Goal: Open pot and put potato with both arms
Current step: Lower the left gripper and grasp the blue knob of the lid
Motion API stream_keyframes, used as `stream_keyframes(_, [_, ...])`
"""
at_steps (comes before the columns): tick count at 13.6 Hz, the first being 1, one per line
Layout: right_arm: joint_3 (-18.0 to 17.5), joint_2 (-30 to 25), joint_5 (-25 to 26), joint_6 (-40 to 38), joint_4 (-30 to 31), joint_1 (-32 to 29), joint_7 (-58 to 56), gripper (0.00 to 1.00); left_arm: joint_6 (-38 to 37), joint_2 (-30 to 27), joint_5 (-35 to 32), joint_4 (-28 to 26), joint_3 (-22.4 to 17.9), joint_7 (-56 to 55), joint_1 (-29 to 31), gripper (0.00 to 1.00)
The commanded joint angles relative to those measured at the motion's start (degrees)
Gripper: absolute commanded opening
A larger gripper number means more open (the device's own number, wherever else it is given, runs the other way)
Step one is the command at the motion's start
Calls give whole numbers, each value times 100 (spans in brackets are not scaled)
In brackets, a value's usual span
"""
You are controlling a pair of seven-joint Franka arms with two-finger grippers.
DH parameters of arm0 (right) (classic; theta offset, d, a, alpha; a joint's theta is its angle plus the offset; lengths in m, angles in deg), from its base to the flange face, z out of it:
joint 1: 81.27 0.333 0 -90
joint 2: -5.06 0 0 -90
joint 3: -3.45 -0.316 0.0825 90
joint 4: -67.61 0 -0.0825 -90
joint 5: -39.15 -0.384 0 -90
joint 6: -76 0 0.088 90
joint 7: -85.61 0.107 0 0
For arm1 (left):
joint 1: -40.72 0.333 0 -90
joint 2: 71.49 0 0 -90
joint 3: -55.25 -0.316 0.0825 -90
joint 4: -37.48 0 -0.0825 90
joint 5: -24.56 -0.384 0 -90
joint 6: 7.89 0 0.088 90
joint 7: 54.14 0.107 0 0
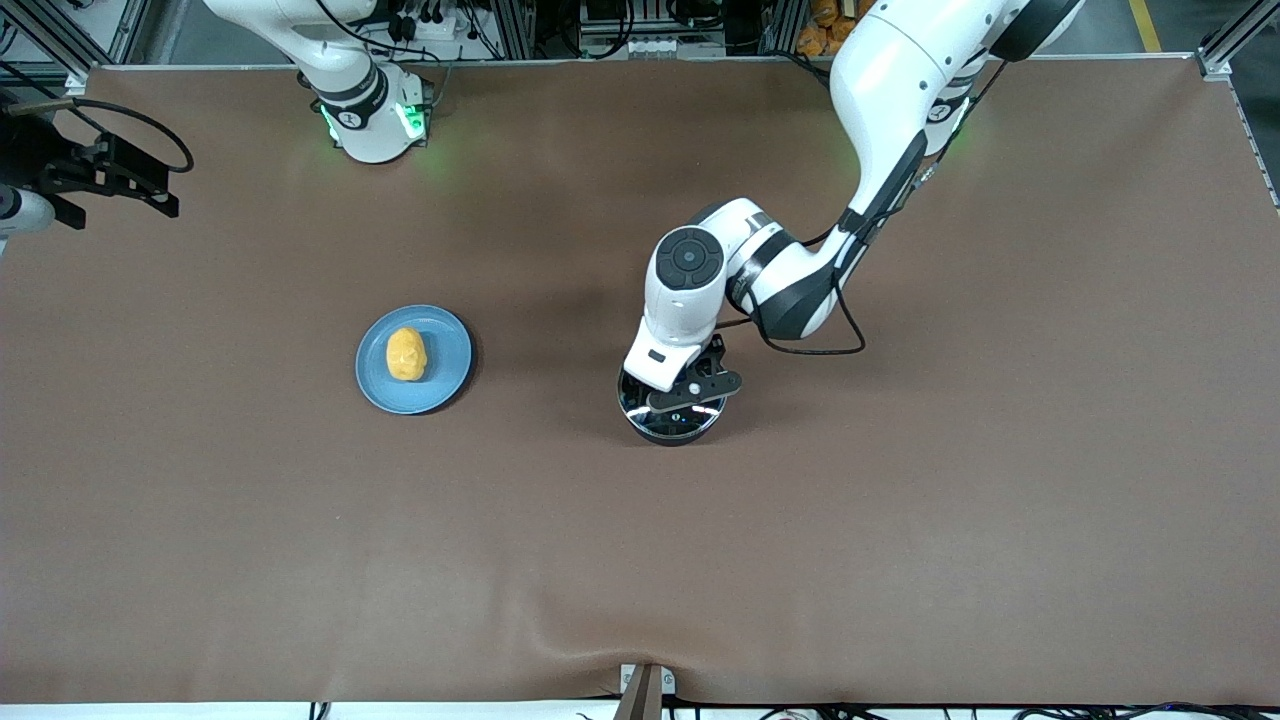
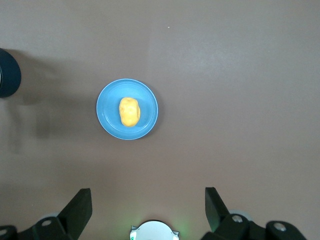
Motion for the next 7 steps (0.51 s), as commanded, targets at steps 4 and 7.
stream_keyframes(4, [-71,-30,-94,-4,30,-118,66,100,-18,-84,-154,124,-72,-225,-70,21])
stream_keyframes(7, [-71,-29,-85,4,21,-118,66,100,-245,-339,-154,124,-72,-225,-8,21])
